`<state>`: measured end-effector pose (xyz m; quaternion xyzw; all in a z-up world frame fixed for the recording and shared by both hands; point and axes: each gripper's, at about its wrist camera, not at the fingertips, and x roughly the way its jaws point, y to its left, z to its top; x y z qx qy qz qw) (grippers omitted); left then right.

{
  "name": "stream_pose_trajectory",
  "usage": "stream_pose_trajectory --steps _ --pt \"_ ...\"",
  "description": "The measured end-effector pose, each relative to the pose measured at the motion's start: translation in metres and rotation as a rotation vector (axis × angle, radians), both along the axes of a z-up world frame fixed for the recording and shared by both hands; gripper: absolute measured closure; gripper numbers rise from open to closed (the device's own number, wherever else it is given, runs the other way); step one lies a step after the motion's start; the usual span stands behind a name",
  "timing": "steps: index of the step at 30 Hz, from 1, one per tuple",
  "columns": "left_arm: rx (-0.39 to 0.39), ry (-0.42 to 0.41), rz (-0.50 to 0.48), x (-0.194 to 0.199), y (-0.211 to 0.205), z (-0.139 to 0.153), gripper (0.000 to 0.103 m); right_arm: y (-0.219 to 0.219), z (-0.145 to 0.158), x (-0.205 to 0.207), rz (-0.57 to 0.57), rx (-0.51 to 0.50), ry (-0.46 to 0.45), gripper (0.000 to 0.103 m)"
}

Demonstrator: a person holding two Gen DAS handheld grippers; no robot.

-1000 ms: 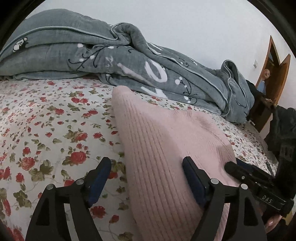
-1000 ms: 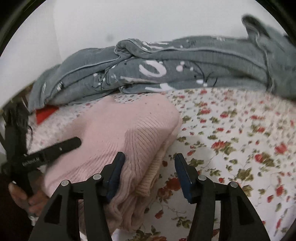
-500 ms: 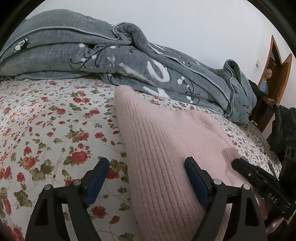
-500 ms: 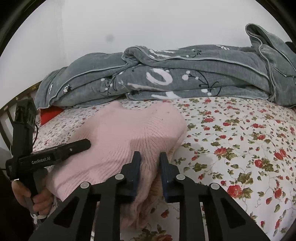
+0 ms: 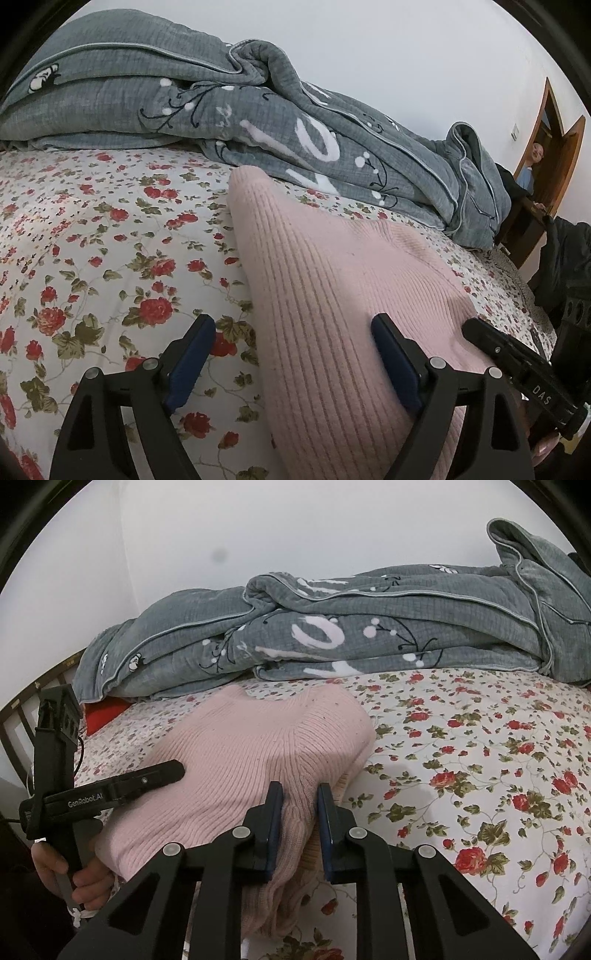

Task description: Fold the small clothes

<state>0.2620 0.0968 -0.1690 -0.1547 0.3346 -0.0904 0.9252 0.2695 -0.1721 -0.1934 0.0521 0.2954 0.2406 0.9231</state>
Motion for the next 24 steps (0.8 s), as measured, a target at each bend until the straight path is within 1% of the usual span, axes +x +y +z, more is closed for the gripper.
stream_pose_trajectory --steps 4,8,13,24 --pt "0.023 -0.010 0.011 -0.0019 -0.0015 0.0017 0.016 -0.0003 0.0021 -0.0026 -0.009 0.005 -0.010 0.085" --pt "0.020 -0.009 0.011 -0.0020 -0.0016 0.0020 0.016 -0.0051 0.0034 -0.0054 -0.028 0.027 -0.013 0.093" --pt "0.019 -0.009 0.012 -0.0017 -0.0017 0.0020 0.016 -0.0078 0.0037 -0.0028 -0.024 0.047 -0.005 0.094" --pt "0.011 -0.005 0.014 -0.0019 -0.0016 0.0011 0.016 -0.0073 0.0015 0.0015 -0.017 0.045 0.005 0.092"
